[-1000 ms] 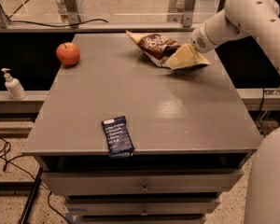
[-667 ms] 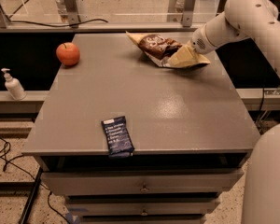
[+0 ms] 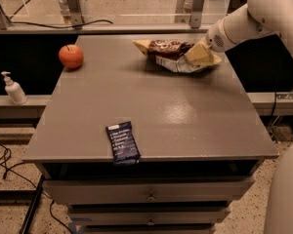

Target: Move brown chip bag near rxbar blueberry

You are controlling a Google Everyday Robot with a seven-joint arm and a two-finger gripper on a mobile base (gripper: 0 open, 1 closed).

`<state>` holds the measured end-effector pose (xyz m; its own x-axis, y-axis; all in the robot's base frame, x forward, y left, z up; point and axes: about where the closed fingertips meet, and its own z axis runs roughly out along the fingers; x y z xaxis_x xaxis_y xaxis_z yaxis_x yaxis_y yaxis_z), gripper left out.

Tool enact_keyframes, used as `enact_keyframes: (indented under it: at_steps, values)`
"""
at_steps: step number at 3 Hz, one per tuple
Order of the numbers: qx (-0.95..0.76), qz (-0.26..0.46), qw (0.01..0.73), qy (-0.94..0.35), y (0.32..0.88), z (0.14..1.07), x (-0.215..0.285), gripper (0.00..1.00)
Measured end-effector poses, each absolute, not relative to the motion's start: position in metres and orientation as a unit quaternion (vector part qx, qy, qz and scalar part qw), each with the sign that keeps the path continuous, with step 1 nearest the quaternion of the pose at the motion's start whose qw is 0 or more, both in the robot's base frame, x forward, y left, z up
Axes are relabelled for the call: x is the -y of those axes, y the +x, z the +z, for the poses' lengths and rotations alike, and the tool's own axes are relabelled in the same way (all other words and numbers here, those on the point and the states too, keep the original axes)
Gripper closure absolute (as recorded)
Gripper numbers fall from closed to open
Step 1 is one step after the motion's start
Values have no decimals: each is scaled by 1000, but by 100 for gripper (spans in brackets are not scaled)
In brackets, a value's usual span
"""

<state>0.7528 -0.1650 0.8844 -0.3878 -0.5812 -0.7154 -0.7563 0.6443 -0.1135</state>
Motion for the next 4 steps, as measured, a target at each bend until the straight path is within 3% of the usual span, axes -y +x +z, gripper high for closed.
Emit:
enact_keyframes:
  at_steps: [1, 2, 4]
  values:
    - [-807, 127, 379, -434, 722, 910, 153, 100]
    - [-791, 139, 381, -458, 676, 933, 133, 100]
    - [-754, 172, 369, -515, 579, 946, 47, 100]
